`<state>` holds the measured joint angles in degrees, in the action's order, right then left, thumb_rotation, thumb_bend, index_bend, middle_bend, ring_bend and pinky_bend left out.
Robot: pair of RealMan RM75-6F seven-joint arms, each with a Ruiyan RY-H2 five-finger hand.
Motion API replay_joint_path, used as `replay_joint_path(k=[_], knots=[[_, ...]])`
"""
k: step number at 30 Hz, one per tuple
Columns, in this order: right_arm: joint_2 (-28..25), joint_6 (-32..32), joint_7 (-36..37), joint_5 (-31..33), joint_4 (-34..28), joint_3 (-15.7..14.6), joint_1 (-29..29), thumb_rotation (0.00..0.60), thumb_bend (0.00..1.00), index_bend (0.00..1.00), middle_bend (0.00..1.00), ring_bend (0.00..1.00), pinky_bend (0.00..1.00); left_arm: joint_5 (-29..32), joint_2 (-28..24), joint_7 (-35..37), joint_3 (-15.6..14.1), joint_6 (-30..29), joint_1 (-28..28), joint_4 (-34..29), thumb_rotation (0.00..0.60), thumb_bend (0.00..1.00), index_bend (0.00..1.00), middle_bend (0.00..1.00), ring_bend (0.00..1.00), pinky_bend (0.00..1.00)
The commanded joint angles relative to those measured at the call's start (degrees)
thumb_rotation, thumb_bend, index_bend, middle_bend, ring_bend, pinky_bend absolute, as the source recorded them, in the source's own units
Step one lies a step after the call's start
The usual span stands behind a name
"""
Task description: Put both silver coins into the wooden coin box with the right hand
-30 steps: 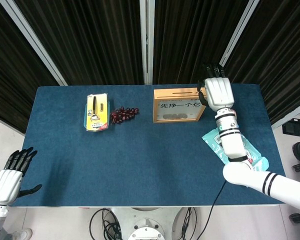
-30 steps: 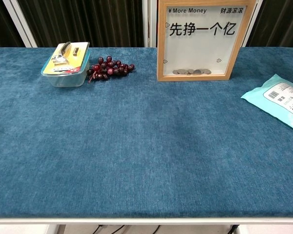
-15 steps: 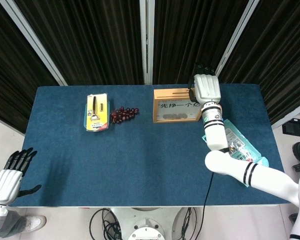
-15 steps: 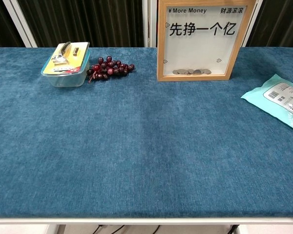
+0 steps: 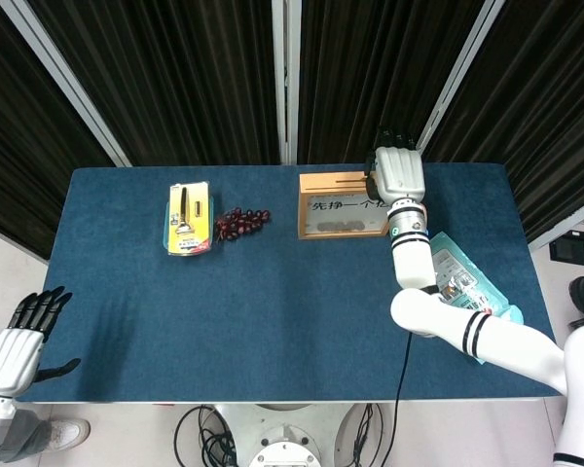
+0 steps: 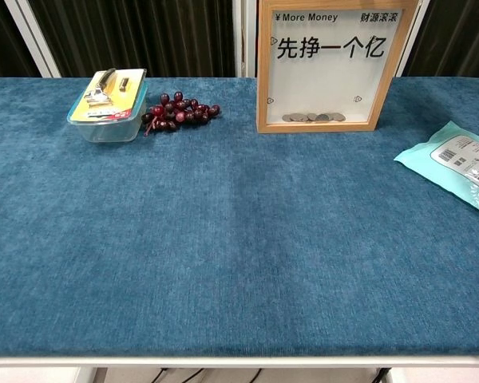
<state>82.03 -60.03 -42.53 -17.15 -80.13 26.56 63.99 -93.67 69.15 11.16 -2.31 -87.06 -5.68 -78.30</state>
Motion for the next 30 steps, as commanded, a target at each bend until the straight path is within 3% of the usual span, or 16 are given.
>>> replay_joint_path(k=[1,24,27,30], knots=[[-0.03,0.05,0.02,0.28,0.07,-0.18,0.1,0.6,0.47,0.78,0.07,0.0,0.0,-0.07,0.03,0.01,0.09,0.01,-0.13,-0.16,0.6,0.01,0.0,0.0,0.0,0.0],[-0.17,0.08,-0.27,2.82,-0.06,-1.28,1.12,0.6,0.47,0.77,0.07,0.0,0.0,-0.21,-0.3,-0.25,0.29,-0.01,-0.6,-0.82,0.6,0.01,0.0,0.0,0.0,0.0],[-0.45,0.7,-0.82,3.71,-0.07,-1.6,1.2,0.6,0.45,0.55,0.03,0.0,0.0,-0.14,-0.38,-0.13,0.29,0.03,-0.61,-0.77,0.6,0.01,0.0,0.0,0.0,0.0],[-0.81,1.15,-0.91,4.44,-0.26,-1.67,1.19,0.6,0.4,0.21,0.01,0.0,0.0,-0.07,-0.38,-0.07,0.26,0.13,-0.63,-0.71,0.6,0.01,0.0,0.0,0.0,0.0]])
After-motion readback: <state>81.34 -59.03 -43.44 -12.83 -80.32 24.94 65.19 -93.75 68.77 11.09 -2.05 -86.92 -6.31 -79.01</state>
